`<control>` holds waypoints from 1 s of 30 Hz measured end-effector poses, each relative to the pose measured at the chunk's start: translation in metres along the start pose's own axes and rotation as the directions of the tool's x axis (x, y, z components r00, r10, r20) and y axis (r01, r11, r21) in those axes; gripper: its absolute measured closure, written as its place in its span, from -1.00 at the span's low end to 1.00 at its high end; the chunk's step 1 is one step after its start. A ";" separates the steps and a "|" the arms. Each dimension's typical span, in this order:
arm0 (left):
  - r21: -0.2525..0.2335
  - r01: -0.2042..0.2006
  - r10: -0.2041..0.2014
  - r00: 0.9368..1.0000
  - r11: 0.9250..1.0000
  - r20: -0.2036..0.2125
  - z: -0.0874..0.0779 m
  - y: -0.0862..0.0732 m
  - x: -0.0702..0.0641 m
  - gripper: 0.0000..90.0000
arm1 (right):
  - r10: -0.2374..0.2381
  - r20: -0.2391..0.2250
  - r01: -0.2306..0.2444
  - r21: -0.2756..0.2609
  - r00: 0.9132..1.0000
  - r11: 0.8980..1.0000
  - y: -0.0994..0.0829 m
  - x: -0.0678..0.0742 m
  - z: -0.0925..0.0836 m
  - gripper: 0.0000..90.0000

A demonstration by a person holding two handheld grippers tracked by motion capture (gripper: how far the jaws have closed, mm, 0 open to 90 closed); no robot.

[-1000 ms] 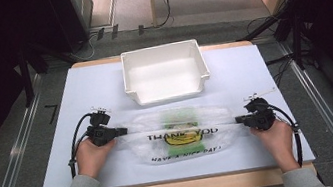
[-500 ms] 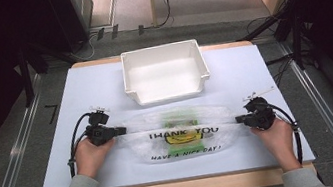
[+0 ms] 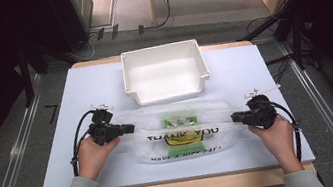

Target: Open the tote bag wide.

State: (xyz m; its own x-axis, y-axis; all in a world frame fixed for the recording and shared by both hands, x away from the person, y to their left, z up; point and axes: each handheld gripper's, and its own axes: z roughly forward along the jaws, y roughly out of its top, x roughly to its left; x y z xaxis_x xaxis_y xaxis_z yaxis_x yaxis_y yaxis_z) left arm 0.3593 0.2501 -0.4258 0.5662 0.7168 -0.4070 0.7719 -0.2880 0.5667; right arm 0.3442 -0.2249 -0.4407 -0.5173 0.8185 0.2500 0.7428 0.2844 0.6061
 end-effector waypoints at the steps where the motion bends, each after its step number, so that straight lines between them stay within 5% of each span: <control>1: -0.005 -0.014 0.014 1.000 1.000 0.018 -0.002 0.001 -0.003 0.77 | -0.007 -0.023 0.007 -0.008 1.000 1.000 0.001 0.002 -0.001 0.73; 7: -0.036 -0.051 0.052 0.997 0.998 0.048 -0.005 0.005 -0.013 0.51 | -0.026 -0.070 0.023 -0.035 0.997 0.999 0.006 0.012 -0.004 0.46; 12: -0.030 -0.069 0.071 0.995 0.997 0.072 -0.003 0.007 -0.021 0.42 | -0.050 -0.095 0.045 -0.053 0.994 0.998 0.010 0.019 -0.008 0.52; 25: -0.008 -0.100 0.100 0.991 0.995 0.090 0.008 0.016 -0.033 0.98 | -0.096 -0.122 0.087 -0.077 0.988 0.993 0.024 0.045 -0.002 0.82; 30: -0.011 -0.104 0.105 0.990 0.995 0.093 0.012 0.020 -0.036 1.00 | -0.099 -0.136 0.088 -0.089 0.986 0.992 0.031 0.053 0.000 1.00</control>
State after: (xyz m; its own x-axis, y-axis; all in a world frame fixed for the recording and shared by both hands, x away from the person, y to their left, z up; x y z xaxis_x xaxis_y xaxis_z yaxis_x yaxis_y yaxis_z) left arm 0.3581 0.2113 -0.4080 0.6683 0.6205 -0.4104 0.7057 -0.3543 0.6135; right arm 0.3402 -0.1727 -0.4091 -0.6415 0.7107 0.2888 0.6539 0.3098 0.6903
